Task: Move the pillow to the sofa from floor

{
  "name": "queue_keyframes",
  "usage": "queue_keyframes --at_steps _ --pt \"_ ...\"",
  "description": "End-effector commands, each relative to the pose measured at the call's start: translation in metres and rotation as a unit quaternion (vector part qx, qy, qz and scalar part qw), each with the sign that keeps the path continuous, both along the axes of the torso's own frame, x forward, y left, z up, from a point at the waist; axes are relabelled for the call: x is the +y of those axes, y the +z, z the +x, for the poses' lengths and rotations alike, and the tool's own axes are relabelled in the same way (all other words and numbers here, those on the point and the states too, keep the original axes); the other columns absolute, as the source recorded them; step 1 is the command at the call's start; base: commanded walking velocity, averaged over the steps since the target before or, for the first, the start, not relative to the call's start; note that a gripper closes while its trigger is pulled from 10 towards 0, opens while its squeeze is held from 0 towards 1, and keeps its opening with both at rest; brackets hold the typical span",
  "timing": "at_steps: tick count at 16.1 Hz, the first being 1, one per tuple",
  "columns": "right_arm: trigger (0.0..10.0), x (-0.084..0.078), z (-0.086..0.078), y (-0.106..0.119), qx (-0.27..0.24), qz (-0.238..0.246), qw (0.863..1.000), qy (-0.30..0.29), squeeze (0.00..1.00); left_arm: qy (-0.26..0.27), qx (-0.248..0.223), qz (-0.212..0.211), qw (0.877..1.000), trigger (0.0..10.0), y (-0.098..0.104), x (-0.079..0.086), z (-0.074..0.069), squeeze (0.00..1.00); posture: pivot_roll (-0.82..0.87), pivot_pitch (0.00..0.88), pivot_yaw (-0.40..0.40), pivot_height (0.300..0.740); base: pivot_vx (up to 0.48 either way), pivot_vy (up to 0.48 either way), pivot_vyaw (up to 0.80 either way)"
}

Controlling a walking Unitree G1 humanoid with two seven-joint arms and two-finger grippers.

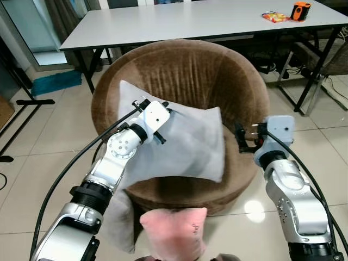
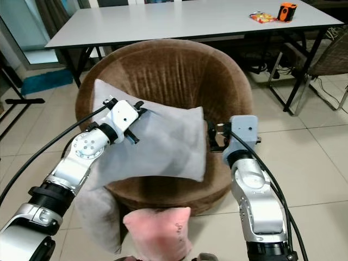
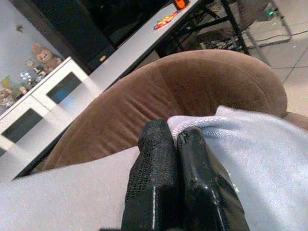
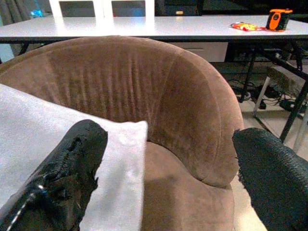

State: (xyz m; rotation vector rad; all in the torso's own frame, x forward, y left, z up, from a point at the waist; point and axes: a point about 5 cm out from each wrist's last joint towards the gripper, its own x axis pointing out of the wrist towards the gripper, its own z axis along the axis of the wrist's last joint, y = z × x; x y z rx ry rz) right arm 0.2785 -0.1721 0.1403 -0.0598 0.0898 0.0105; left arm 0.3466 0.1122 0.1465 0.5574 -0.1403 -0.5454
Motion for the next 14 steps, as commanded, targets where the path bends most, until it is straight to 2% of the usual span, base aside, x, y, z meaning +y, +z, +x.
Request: queue_keyframes --at_steps 1,3,14 --pt "10.0 0.0009 0.0023 0.0077 -0.013 -0.004 1.000 0.004 0.00 0.005 -0.036 -0.011 0.999 10.0 0.0179 0.0005 0.0023 0.00 -0.14 0.000 0.108 0.740 0.000 -0.480 0.51" --pt "10.0 0.0003 0.0036 0.0080 -0.013 -0.005 1.000 0.002 0.00 0.005 -0.037 -0.008 0.999 10.0 0.0180 0.0005 0.0025 0.00 -0.14 0.000 0.107 0.740 0.000 -0.480 0.48" --pt "10.0 0.0022 0.0065 0.0073 -0.012 -0.008 1.000 0.007 0.00 0.012 -0.041 0.001 0.999 10.0 0.0192 0.0034 0.0042 0.00 -0.14 0.000 0.100 0.740 0.000 -0.480 0.00"
